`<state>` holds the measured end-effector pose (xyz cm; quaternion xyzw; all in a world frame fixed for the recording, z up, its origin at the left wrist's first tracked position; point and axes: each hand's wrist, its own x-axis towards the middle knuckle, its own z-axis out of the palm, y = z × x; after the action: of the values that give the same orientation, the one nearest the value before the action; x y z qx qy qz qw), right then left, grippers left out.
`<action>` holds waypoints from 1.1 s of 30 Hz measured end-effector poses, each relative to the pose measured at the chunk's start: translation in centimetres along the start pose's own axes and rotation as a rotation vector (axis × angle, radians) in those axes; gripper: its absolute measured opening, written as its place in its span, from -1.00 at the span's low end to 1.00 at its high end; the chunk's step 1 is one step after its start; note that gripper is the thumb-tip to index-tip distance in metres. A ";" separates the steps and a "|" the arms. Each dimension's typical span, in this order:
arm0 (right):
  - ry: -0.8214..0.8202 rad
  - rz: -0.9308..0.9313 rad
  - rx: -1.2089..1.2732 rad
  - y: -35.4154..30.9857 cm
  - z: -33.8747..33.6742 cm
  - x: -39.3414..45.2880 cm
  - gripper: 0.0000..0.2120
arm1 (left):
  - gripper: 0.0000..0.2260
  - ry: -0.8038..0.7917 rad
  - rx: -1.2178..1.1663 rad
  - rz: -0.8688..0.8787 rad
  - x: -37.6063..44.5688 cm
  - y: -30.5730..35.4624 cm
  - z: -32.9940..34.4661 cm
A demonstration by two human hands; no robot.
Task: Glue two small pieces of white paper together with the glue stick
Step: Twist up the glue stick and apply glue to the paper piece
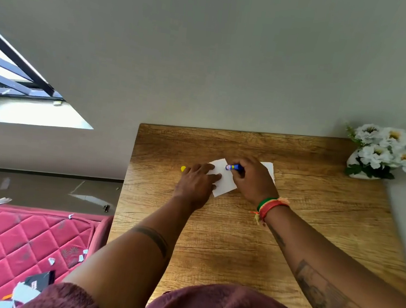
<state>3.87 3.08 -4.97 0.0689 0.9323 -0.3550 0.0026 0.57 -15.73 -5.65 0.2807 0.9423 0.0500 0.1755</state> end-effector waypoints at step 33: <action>-0.276 -0.094 -0.348 -0.9 -2.5 -0.5 -0.90 | -0.46 -0.032 0.118 -0.066 -0.7 1.9 -0.8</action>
<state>4.32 4.01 -2.44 -0.0254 0.9725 -0.1948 0.1254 1.77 -14.52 -4.37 0.2603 0.9493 -0.0159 0.1753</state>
